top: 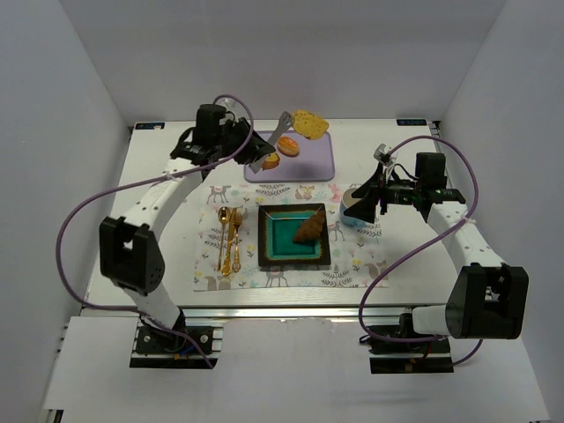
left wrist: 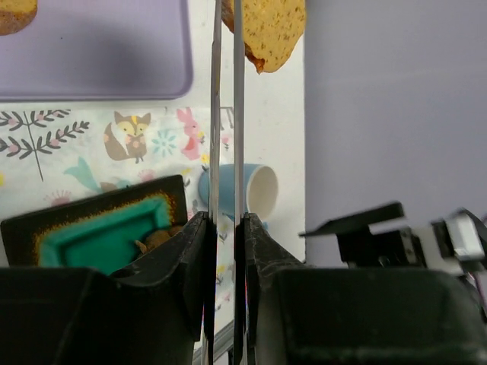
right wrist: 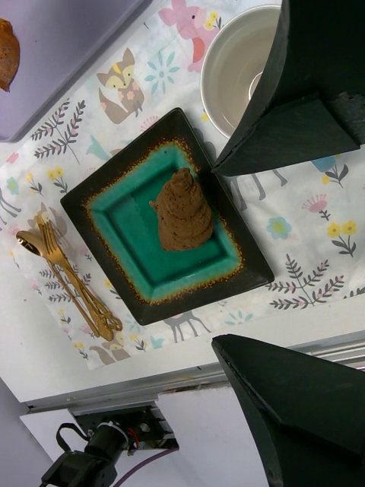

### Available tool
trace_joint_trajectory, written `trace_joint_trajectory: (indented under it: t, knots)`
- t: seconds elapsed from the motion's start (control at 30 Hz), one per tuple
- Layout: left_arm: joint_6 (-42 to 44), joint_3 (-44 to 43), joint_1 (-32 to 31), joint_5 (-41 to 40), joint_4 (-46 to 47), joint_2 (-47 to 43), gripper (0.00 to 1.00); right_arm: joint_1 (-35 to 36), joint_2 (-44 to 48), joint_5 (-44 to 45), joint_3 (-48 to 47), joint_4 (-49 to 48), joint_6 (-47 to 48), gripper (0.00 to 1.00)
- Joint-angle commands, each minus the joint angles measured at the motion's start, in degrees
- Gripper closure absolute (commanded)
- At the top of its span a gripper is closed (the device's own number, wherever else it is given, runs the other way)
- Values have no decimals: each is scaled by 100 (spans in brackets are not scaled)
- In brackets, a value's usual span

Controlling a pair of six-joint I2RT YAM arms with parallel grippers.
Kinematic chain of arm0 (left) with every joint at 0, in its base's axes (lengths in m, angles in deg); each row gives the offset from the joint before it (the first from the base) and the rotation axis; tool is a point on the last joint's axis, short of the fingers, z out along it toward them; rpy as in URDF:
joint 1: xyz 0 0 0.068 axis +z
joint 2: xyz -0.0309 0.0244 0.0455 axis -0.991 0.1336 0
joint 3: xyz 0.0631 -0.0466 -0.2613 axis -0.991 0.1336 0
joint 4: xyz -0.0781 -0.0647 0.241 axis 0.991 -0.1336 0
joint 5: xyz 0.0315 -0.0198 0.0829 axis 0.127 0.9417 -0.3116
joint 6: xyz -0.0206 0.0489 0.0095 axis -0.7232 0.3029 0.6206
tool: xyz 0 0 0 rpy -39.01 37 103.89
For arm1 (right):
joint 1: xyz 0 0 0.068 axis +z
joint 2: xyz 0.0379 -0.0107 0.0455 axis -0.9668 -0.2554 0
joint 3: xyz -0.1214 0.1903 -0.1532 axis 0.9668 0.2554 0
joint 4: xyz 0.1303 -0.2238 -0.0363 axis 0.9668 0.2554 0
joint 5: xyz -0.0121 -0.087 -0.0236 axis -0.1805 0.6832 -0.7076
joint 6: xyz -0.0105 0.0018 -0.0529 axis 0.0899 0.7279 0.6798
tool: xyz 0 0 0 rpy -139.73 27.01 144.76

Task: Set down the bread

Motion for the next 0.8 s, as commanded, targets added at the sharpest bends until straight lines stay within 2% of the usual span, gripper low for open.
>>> trace_joint_trajectory:
  t: [0.0, 0.17, 0.3, 0.37, 0.5, 0.63, 0.73, 0.77]
  knots:
    - [162, 356, 87, 402, -367, -670, 100, -22, 112, -134, -28, -99, 3, 11]
    - [373, 1198, 183, 543, -1316, -1689, 100, -22, 104, -134, -19, -82, 12, 11]
    - [259, 2366, 306, 727, -1475, -2489, 100, -22, 69, -151, -28, -55, 20, 11]
    - [206, 2658, 316, 789, -1467, -2735, 100, -22, 42, -160, -46, -29, 20, 11]
    - [30, 3230, 324, 1035, -1204, -2860, 100, -22, -28, -178, -142, 94, 108, 11]
    - [118, 3310, 324, 1053, -1317, -2816, 100, -22, -11, -169, -195, 156, 161, 11]
    - [223, 3240, 324, 1000, -1571, -2790, 82, -22, -2, -169, -178, 156, 152, 11]
    - [302, 3213, 324, 974, -1729, -2781, 67, -22, 7, -178, -160, 138, 135, 11]
